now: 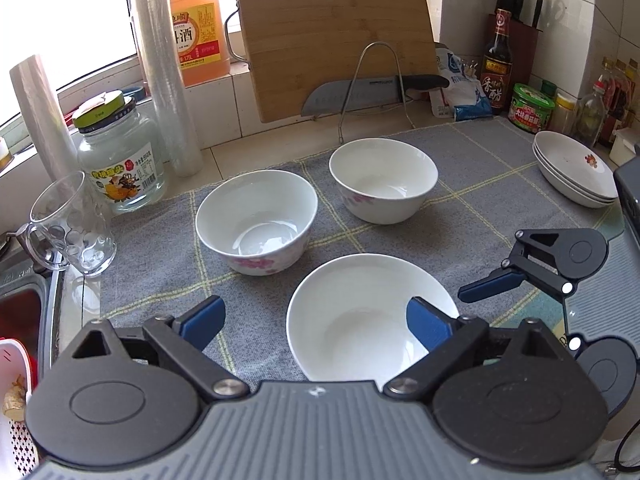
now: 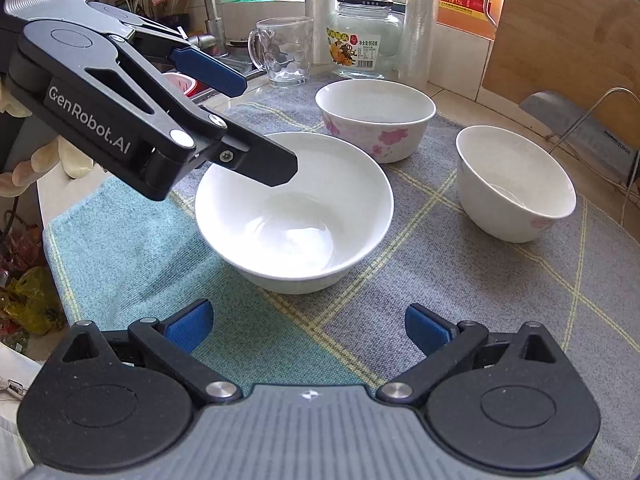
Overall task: Organize plates and bowls
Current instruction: 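Move the left tool to the rim of a white bowl and grasp it, then lift the white bowl with the left tool and carry it toward another bowl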
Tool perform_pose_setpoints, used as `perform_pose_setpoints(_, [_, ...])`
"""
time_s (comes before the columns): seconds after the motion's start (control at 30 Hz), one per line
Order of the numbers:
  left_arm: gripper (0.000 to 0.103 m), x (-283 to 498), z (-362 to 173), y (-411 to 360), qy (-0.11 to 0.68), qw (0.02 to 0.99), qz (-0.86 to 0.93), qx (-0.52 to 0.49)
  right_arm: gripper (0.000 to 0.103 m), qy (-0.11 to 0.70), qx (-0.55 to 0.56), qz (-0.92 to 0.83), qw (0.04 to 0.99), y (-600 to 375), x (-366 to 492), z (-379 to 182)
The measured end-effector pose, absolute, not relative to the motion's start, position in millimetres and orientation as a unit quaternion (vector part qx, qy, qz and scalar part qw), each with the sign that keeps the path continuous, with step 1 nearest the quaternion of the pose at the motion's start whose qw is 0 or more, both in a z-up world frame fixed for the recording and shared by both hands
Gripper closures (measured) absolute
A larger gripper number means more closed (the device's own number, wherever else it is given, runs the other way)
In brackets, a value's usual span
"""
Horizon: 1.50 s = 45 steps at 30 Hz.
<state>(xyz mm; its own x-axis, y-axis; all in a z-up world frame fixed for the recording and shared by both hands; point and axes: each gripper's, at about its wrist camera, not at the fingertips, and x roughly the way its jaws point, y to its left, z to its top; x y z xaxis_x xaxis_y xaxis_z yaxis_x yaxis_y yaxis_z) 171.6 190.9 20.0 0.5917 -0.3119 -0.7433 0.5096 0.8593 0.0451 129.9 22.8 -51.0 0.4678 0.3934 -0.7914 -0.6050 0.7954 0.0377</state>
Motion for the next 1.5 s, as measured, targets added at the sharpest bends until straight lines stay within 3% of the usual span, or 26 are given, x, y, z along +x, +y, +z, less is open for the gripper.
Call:
perform_pose_setpoints(0.27, [0.014, 180, 14, 188, 0.406, 0.869, -0.253, 0.128, 0.000, 0.403, -0.123, 0.310, 0.852, 25, 138, -56])
perform_pose_setpoints(0.4, [0.014, 182, 10, 186, 0.413, 0.862, -0.260, 0.133, 0.005, 0.393, -0.129, 0.314, 0.855, 29, 141, -57])
perform_pose_setpoints(0.47, [0.031, 185, 8, 186, 0.419, 0.857, -0.266, 0.135, 0.010, 0.389, -0.128, 0.318, 0.855, 29, 141, -55])
perform_pose_setpoints(0.67, [0.040, 190, 1, 185, 0.437, 0.846, -0.275, 0.133, 0.020, 0.373, -0.125, 0.330, 0.858, 32, 141, -51])
perform_pose_setpoints(1.5, [0.044, 193, 7, 172, 0.444, 0.833, -0.307, 0.122, 0.021, 0.376, -0.126, 0.317, 0.862, 19, 132, -42])
